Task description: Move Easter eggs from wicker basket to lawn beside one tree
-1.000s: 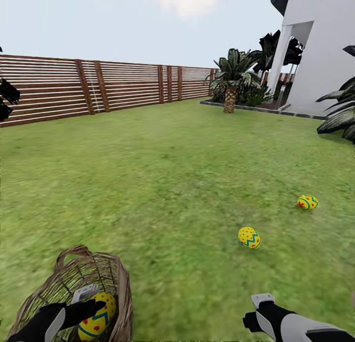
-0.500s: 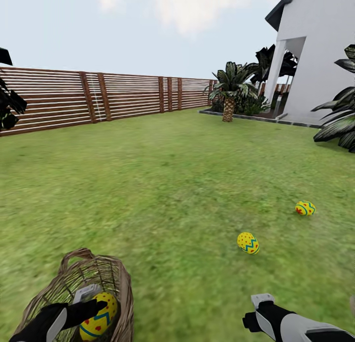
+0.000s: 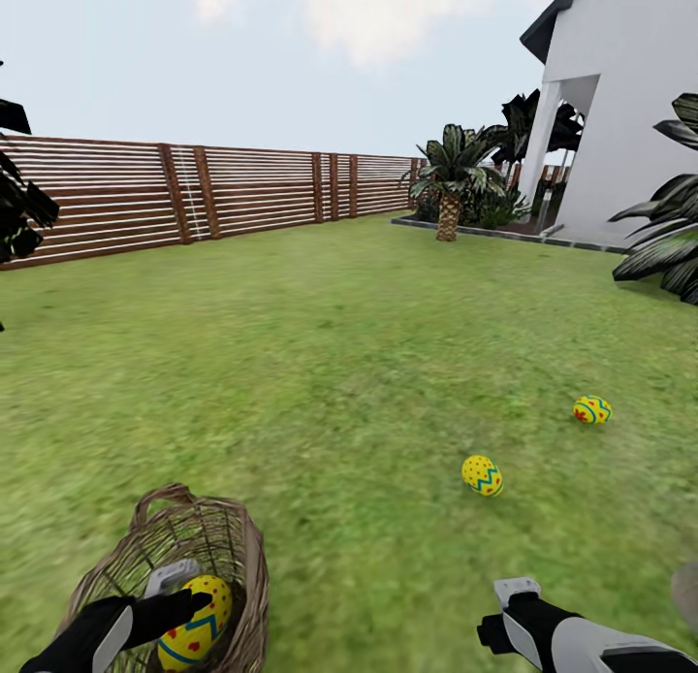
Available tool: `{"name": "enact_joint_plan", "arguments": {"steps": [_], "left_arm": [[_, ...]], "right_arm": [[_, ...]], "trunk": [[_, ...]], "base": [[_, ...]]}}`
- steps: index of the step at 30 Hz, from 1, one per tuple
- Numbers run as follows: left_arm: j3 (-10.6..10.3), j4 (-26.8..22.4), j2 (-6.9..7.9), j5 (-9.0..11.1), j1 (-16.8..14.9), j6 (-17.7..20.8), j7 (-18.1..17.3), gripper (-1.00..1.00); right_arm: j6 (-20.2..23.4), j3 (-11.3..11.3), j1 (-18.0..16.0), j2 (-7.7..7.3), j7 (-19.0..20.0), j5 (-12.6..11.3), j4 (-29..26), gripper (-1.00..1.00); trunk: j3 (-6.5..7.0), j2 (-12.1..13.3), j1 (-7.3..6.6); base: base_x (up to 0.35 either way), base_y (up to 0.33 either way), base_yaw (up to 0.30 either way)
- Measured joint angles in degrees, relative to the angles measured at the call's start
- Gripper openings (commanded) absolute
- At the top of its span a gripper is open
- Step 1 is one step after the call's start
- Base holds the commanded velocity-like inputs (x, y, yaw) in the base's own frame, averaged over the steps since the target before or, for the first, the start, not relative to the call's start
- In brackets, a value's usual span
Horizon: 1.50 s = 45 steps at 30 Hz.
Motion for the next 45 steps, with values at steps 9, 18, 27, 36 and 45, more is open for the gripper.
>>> {"name": "enact_joint_plan", "arguments": {"steps": [9, 18, 27, 36, 45], "left_arm": [[0.00, -0.01, -0.09, 0.00, 0.00, 0.00, 0.00, -1.00], [0.00, -0.04, -0.22, 0.00, 0.00, 0.00, 0.00, -1.00], [0.00, 0.03, -0.31, 0.00, 0.00, 0.00, 0.00, -1.00], [0.00, 0.03, -0.52, 0.00, 0.00, 0.00, 0.00, -1.00], [-0.02, 0.03, -0.70, 0.00, 0.00, 0.00, 0.00, -1.00]], "right_arm": [[0.00, 0.00, 0.00, 0.03, 0.00, 0.00, 0.00, 1.00], [0.00, 0.00, 0.00, 0.03, 0.00, 0.00, 0.08, 1.00], [0.00, 0.00, 0.00, 0.03, 0.02, 0.00, 0.09, 1.00], [0.00, 0.00, 0.00, 0.29, 0.02, 0.00, 0.09, 1.00], [0.00, 0.00, 0.00, 0.32, 0.06, 0.00, 0.09, 1.00]], "trunk": [[1.61, 3.61, -1.94], [3.23, 7.22, -3.95], [4.84, 10.83, -5.90], [6.46, 14.44, -7.91], [8.08, 18.05, -9.89]], "base": [[-0.171, 0.000, 0.000], [-0.039, 0.000, 0.000], [-0.106, 0.000, 0.000], [-0.013, 0.000, 0.000], [0.000, 0.000, 0.000]]}}
